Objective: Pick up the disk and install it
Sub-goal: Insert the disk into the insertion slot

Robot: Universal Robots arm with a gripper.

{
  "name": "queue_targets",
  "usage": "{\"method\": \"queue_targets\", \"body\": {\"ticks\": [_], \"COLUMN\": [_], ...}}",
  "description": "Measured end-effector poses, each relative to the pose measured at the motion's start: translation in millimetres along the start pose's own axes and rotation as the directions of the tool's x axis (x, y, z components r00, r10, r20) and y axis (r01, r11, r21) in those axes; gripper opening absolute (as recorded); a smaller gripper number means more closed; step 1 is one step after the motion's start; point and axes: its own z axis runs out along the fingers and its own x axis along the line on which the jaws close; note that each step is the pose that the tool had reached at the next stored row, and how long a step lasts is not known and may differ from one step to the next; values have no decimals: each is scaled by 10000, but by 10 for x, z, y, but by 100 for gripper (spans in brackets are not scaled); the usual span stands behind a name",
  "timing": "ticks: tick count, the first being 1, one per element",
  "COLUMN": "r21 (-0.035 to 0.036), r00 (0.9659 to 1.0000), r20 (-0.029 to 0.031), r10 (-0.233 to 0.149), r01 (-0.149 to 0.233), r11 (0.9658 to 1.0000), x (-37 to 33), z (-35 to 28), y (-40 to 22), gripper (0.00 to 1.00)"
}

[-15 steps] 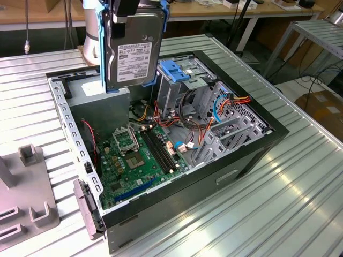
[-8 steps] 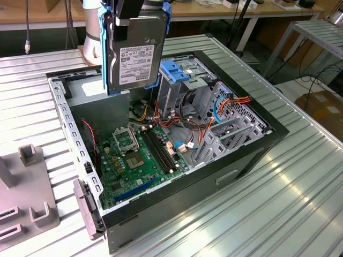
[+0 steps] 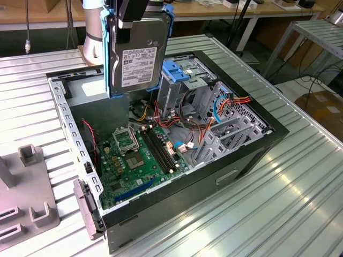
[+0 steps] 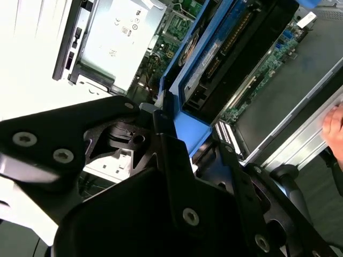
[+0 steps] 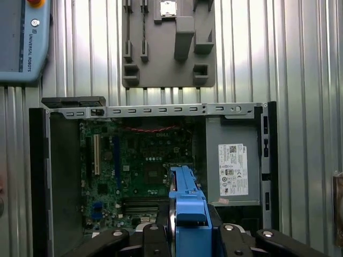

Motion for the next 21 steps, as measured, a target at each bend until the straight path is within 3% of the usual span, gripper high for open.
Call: {"method": "queue_targets", "body": {"ticks": [21], "r21": [0], "r00": [10000], "r20": [-2], "r10": [0], "r01": [0], "r11": [10000], "x": [70], "z": [1], "y": [-18], "gripper": [37]}}
